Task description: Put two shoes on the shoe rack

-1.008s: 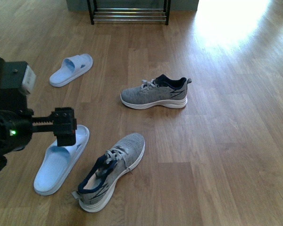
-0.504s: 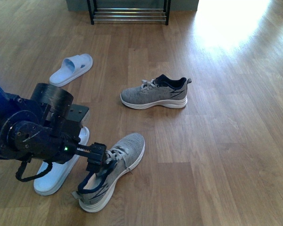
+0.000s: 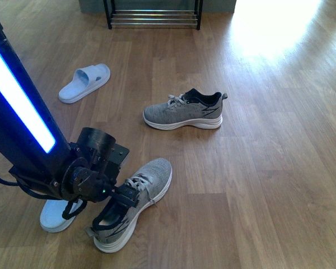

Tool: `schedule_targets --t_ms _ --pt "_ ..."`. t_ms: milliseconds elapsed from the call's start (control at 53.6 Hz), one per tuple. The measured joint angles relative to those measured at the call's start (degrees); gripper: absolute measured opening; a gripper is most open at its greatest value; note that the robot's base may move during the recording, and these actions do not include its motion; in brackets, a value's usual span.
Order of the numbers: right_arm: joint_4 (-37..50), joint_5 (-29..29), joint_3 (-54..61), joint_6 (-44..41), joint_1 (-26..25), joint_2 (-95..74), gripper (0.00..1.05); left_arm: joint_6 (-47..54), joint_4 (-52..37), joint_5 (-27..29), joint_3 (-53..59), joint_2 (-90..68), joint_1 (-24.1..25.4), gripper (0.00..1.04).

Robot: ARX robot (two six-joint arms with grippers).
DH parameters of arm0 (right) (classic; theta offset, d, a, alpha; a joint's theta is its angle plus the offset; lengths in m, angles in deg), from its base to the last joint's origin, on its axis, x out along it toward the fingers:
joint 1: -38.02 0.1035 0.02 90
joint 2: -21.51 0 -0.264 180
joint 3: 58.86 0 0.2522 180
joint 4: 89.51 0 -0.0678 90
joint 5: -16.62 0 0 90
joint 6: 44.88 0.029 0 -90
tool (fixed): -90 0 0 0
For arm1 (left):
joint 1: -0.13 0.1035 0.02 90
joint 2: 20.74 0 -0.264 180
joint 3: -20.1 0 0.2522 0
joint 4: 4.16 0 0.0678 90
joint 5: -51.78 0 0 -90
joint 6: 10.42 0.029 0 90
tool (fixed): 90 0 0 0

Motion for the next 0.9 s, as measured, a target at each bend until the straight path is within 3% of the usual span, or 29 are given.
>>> schedule_targets --t_ms 224,373,579,896 --pt "0.0 0.0 0.0 0.0 0.0 0.0 0.95 1.44 -2.93 3.82 -1.05 -2.03 0.26 0.27" --pt "0.0 0.0 0.0 0.0 0.0 0.0 0.95 1.29 -3.82 6.14 -0.98 -2.03 0.72 0.03" --pt "0.0 0.0 0.0 0.0 0.0 0.0 0.95 -2.56 -6.19 8.61 4.76 2.71 1.55 0.02" --pt "0.0 0.0 0.0 0.02 0.0 0.0 0.95 -8.83 -14.67 13.16 21.94 27.3 4.46 0.02"
